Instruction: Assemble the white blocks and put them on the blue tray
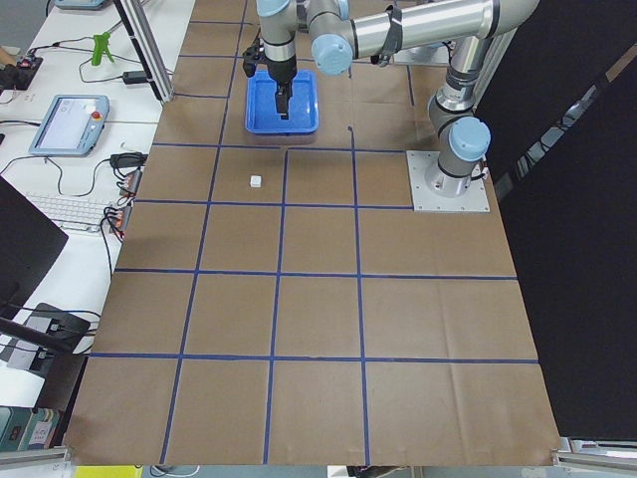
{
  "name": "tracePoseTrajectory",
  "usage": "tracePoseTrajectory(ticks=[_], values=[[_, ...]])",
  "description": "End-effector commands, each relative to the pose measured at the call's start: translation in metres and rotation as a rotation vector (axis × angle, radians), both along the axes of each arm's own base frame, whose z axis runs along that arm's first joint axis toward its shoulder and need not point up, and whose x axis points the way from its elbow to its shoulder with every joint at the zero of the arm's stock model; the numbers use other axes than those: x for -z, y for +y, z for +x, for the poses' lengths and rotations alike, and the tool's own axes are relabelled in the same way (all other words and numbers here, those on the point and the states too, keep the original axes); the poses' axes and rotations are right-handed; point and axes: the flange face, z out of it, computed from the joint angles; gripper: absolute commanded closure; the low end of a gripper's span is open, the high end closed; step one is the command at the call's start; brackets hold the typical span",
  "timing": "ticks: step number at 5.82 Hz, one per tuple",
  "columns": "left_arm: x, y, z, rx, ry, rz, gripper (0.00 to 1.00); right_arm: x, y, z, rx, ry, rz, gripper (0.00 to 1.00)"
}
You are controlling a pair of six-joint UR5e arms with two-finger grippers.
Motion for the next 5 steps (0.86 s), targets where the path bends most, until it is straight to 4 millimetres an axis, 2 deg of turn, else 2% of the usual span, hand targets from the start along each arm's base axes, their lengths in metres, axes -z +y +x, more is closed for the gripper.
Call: tracePoseTrajectory(ticks=[1, 2, 3, 4, 5], values=[[0.078, -0.035, 0.012, 0.006, -0.002, -0.036, 0.01, 0.005, -0.015, -0.002, -0.344, -0.034, -0.06, 0.0], [0.123, -0.046, 0.016, 0.01, -0.006, -0.045, 0.01, 0.015, -0.031, -0.003, -0.526, -0.045, -0.086, 0.0], [0.149, -0.049, 0.017, 0.015, -0.013, -0.062, 0.01, 0.022, -0.046, -0.003, -0.71, -0.045, -0.13, 0.0], [0.167, -0.05, 0.017, 0.021, -0.013, -0.073, 0.01, 0.033, -0.059, -0.003, -0.911, -0.051, -0.145, 0.0], [0.188, -0.058, 0.019, 0.021, -0.017, -0.091, 0.01, 0.037, -0.069, -0.011, -1.123, -0.053, -0.174, 0.0]])
